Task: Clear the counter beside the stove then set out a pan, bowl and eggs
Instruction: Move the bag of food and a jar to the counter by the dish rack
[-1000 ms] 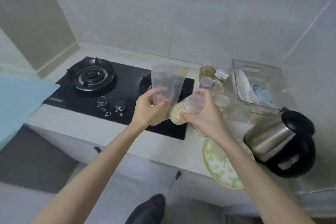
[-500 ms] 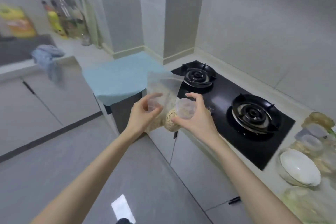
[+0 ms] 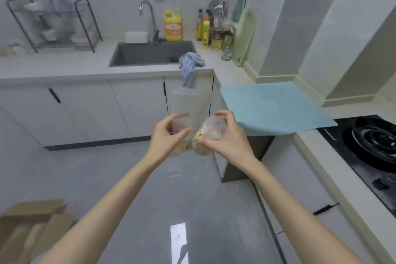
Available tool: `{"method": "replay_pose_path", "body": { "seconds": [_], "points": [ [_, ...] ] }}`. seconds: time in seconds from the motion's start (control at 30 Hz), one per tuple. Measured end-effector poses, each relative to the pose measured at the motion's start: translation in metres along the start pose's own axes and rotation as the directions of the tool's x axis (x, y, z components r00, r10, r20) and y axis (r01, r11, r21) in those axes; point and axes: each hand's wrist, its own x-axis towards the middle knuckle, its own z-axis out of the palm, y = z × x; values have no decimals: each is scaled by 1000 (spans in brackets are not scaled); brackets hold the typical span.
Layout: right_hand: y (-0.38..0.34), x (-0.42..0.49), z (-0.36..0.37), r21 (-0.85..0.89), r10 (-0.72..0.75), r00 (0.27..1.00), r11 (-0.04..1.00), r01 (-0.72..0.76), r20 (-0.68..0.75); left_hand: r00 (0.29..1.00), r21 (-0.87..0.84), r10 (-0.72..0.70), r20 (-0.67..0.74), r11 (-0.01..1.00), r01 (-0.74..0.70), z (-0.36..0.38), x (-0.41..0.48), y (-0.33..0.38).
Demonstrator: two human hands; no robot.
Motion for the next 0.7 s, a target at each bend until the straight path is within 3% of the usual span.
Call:
{"method": "replay_pose_path", "body": {
  "seconds": [0.37,0.7],
  "points": [
    [-113,118,179,34,-235,936,972,234,262,931,-6,-87,-355,996,91,-197,44,-68],
    [-180,254,320,88,-348,845,935,343,406,829,9,-122,-546,988,152,-329,138,-142]
  ]
}}
